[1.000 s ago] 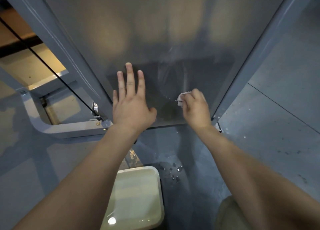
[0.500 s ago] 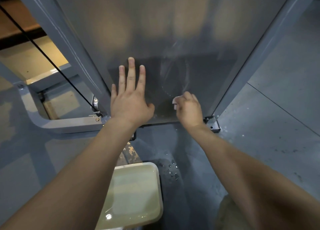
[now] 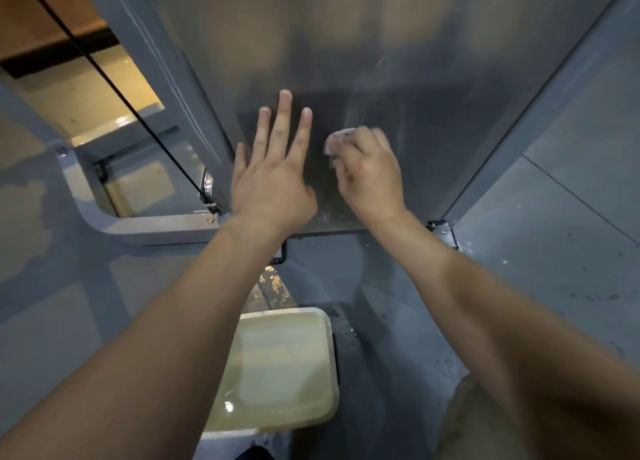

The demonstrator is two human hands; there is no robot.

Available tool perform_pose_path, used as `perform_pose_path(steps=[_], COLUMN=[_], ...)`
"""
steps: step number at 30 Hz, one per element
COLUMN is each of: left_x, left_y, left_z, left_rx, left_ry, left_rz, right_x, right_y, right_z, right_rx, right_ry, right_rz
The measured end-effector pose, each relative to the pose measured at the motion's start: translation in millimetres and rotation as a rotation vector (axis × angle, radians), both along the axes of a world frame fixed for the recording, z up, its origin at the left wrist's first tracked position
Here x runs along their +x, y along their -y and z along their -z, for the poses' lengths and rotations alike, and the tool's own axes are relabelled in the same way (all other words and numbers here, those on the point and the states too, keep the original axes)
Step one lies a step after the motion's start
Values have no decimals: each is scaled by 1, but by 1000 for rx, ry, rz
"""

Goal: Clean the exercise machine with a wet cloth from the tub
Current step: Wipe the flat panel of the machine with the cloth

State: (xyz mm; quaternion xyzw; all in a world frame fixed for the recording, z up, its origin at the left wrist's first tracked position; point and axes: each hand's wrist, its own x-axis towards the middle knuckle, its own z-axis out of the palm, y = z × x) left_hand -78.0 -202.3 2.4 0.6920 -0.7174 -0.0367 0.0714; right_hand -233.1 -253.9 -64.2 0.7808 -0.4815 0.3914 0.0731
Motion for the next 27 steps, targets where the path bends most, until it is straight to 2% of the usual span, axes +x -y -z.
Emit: perform_pose_path(steps=[2,4,5,6,10,12,14,16,21,25,27], left_x=[-3,-4,-4,-3,-3,-7,-10,-10,-11,-14,-13], left_y=[0,-1,-1,-1,4,4,3,3,6,3,3], left_z=[1,1,1,2,8,9,9,10,12,9,8], left_rx=[-10,-3,0,-2,-12,-12,-13,-8,-8,1,8], left_ry=[-8,-5,-3,-1,-5,-12,-8,5,29,36,34], left_rz=[-4,-10,-8,-4,-11,-24,-35,-35,-50,-72,-68], right_x=[-10,-33,-41,-41,-14,-24,-44,-51,-17,-40,-36], right_y=[-6,-21,-22,-18,1,0,-11,-14,2,-11,-9], right_z=[26,57,62,58,4,25,60,68,9,50,46], right_rx=[104,318,362,336,-3,52,232,316,29,212,249], right_ry=[-99,-195,-189,-144,-5,-48,-117,-127,3,-76,-62], right_rz=[42,121,140,131,13,33,119,164,26,128,133])
